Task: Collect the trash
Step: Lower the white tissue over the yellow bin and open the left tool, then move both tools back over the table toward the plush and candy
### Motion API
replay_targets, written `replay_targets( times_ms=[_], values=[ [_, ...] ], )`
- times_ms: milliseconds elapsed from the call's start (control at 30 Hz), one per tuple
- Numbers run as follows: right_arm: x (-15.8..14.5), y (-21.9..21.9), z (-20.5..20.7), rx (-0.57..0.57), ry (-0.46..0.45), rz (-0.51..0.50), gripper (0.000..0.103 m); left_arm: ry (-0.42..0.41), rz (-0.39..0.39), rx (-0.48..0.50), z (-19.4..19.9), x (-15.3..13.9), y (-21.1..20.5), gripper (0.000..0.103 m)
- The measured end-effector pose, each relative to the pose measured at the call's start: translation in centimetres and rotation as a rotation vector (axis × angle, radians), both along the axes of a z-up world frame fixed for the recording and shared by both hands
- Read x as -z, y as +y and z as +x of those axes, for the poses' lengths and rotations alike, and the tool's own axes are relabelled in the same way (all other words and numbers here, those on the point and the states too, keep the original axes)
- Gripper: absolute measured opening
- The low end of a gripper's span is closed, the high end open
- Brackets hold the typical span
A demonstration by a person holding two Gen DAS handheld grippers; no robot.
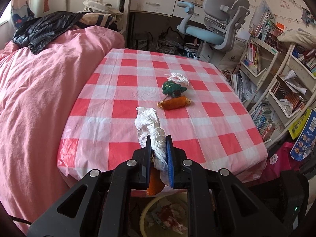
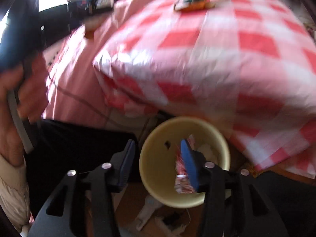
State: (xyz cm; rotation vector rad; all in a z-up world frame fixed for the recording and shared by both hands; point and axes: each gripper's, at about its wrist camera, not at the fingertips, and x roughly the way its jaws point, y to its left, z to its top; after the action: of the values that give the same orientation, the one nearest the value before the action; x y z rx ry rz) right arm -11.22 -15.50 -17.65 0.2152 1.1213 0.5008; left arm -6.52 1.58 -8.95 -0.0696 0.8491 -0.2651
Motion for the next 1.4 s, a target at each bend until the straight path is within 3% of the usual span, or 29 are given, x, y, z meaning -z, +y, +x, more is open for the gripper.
replay_targets(
  times_ms=[133,267,333,367,433,533,733,833,1400],
  values=[
    [-1.7,-2.1,-0.2,0.135,-0.124,-0.037,0.063,0.075,0.039,0.055,-1.9,1.9,-1.6,0.013],
    [-3.6,-4.0,-0.4,0.283,-0.256,-0.058,0.076,0.232,0.083,0.18,-3.7,5.0,-3.8,0.016],
    [-4.1,-4.7,-0.6,0.338,-0.29,-0.064,0.079,0.244,0.143,0.223,-4.6,5.6,-4.9,0.035],
    [-4.2,-4.9,-0.6,0.355,-0.299,-0.065,0.079,0.222,0.174,0.225,-5.0,5.5,-5.2,0.042],
    [-4.6,-4.9,-0.8,0.377,-0.323,-0.073,0.082,0.159,0.213,0.195,-5.3,4.7,-5.2,0.066],
    [-5.4,-4.8,-1.2,0.39,-0.374,-0.09,0.086,0.107,0.181,0.107,-4.7,3.4,-3.6,0.074],
    [-5.1,-4.4,-1.2,0.369,-0.393,-0.136,0.091,0.045,0.109,-0.088,-3.1,1.8,0.0,0.082],
    [-4.9,-3.7,-1.2,0.345,-0.403,-0.167,0.091,0.026,0.078,-0.138,-2.8,1.4,0.8,0.084],
    [-3.9,-1.5,-1.4,0.277,-0.395,-0.256,0.092,-0.006,0.041,-0.181,-2.7,1.0,1.7,0.086]
  ],
)
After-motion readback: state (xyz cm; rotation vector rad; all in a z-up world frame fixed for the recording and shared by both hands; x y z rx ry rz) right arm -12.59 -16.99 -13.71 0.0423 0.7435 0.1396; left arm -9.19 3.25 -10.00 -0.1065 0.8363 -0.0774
